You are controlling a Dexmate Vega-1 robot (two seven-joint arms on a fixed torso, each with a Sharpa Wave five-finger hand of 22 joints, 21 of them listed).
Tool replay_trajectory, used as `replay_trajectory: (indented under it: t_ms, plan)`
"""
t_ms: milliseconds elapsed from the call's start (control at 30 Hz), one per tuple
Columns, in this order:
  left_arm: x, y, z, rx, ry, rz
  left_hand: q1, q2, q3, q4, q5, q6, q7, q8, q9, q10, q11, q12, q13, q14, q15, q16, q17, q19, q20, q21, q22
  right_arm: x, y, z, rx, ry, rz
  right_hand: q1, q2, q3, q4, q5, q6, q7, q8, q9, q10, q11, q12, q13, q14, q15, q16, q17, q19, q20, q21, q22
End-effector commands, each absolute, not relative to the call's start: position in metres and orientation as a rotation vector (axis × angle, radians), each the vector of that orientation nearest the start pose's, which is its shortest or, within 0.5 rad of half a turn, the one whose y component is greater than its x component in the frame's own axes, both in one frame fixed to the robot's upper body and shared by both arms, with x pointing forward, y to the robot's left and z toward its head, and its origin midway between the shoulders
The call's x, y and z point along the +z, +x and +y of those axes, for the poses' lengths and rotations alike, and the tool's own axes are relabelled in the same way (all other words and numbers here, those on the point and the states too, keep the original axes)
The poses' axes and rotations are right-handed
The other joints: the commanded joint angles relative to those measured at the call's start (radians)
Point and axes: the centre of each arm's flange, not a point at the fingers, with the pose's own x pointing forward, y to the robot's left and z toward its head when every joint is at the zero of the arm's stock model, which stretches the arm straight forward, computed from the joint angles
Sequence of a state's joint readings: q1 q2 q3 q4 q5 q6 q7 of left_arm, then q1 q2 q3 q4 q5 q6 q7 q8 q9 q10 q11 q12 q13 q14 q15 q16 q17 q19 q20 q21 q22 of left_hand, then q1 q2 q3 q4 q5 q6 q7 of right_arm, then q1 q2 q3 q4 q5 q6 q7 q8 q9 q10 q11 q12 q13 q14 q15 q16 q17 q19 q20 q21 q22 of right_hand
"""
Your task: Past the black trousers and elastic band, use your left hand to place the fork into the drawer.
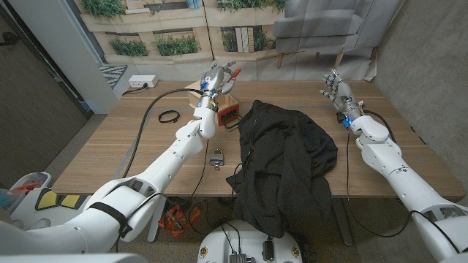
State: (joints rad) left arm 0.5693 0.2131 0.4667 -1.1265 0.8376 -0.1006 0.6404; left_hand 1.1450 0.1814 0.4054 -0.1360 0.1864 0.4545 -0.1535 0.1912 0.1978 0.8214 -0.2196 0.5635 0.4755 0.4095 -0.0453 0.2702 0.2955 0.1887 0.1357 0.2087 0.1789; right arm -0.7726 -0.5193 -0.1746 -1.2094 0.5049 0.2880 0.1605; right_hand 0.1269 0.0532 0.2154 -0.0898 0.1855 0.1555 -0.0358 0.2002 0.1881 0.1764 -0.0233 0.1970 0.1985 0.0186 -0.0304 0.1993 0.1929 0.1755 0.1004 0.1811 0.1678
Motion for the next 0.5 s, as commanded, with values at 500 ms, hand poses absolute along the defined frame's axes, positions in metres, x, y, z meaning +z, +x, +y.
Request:
replay_trajectory:
  t_ms: [500]
  plan:
    - [0.0683, 0.6564, 0.1602, 0.442, 1.073, -1.007, -0.001, -0.002, 0.007, 0.004, -0.003, -0.003, -0.004, 0.002, 0.006, -0.004, -0.002, 0.012, 0.003, -0.001, -0.153, -0.004, 0.005, 0.003, 0.007, 0.003, 0.006, 0.0284, 0.6480, -0.3694, 0.120, -0.091, -0.680, -0.002, 0.002, 0.006, 0.000, 0.000, 0.011, -0.001, 0.000, 0.004, 0.003, -0.003, 0.004, 0.001, -0.008, -0.046, 0.003, 0.005, -0.002, 0.004, 0.007, 0.002]
